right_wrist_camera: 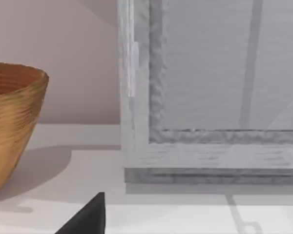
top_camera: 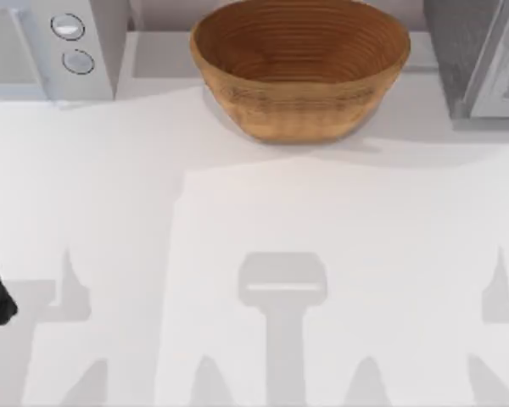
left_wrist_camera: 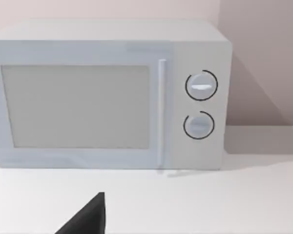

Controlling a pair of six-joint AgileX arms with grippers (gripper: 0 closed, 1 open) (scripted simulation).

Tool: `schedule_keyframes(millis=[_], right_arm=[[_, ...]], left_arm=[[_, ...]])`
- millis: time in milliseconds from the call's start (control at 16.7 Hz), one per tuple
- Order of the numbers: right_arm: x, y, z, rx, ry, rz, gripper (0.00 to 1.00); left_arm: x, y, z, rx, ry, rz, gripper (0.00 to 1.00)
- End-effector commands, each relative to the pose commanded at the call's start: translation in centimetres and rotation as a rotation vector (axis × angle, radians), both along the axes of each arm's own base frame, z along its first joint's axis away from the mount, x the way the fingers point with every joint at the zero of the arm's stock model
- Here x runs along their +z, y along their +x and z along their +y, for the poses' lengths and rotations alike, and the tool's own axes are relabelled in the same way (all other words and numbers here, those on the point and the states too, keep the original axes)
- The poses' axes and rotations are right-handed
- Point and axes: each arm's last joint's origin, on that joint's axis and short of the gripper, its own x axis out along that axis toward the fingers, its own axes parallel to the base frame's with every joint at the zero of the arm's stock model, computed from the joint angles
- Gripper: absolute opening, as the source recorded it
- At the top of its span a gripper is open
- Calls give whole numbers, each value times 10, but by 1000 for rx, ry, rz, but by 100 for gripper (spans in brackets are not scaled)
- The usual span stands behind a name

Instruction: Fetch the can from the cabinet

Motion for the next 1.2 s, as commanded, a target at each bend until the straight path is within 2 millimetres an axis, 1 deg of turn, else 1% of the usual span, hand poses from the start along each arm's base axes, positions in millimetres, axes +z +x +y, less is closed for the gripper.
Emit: schedule_keyframes(millis=[120,240,360,420,480,600,780,1020,1200], right_arm=[[0,0,0,0,0,0,100],[7,0,0,-3,0,14,100],[24,1,1,-7,-1,38,100],[37,2,1,-8,-2,48,100],[53,4,2,-10,-3,56,100],[92,10,4,-12,-5,62,100],[160,27,8,-12,-6,51,100],[248,62,18,-11,-4,16,100],[299,92,28,-8,0,-6,100]], left_arm=[[0,0,0,0,0,0,100],[0,0,0,0,0,0,100],[0,0,0,0,0,0,100],[0,0,0,0,0,0,100],[0,0,0,0,0,0,100],[0,0,0,0,0,0,100],[0,0,0,0,0,0,100],[0,0,0,0,0,0,100],[0,0,0,0,0,0,100]])
